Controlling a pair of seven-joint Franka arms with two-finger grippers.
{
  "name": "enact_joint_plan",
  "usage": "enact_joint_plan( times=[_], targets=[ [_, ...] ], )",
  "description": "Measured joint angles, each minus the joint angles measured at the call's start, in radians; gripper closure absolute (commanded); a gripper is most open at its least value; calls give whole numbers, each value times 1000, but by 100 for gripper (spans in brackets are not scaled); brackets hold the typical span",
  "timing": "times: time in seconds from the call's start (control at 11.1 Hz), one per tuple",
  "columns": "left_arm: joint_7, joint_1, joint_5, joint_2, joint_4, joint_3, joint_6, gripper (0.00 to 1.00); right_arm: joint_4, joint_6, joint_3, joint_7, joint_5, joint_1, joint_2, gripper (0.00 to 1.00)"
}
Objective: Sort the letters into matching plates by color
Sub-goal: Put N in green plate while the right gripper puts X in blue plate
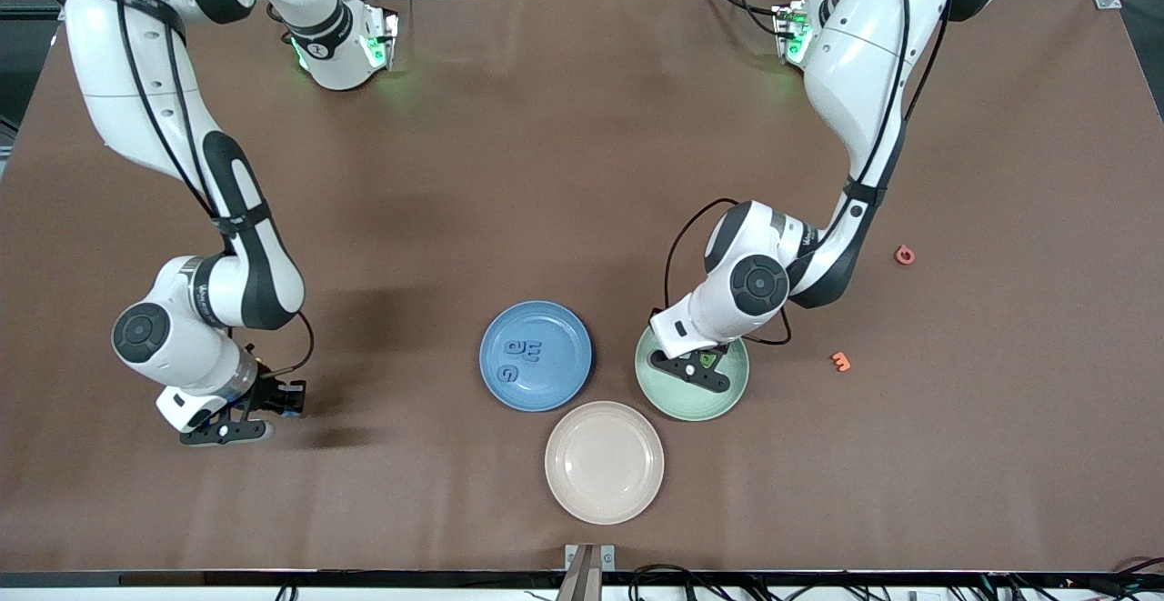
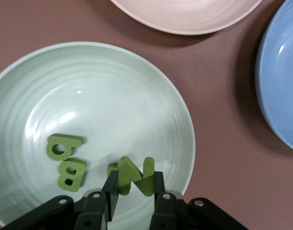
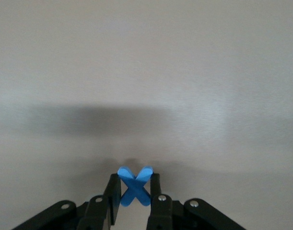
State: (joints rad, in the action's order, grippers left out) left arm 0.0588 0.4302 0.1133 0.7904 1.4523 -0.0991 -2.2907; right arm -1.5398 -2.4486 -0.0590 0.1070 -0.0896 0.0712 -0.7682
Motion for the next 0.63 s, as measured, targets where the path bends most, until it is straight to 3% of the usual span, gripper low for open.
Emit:
enact_joint_plan(
  times=[0.18, 0.27, 0.36, 0.63],
  targets=[
    [-37, -7, -2, 0, -10, 3, -1, 100, 0, 9, 31, -117, -2, 37, 22, 78],
    [-61, -13, -2, 0, -16, 6, -1, 65, 0, 10, 45, -178, -3, 63, 25, 78],
    [-73, -18, -2, 0, -18, 8, -8, 1, 1, 9, 61, -238, -3, 90, 27, 78],
    [-78, -22, -9, 0, -24, 23, -22, 0, 12, 8, 111, -420, -3, 181, 28, 78]
  ],
)
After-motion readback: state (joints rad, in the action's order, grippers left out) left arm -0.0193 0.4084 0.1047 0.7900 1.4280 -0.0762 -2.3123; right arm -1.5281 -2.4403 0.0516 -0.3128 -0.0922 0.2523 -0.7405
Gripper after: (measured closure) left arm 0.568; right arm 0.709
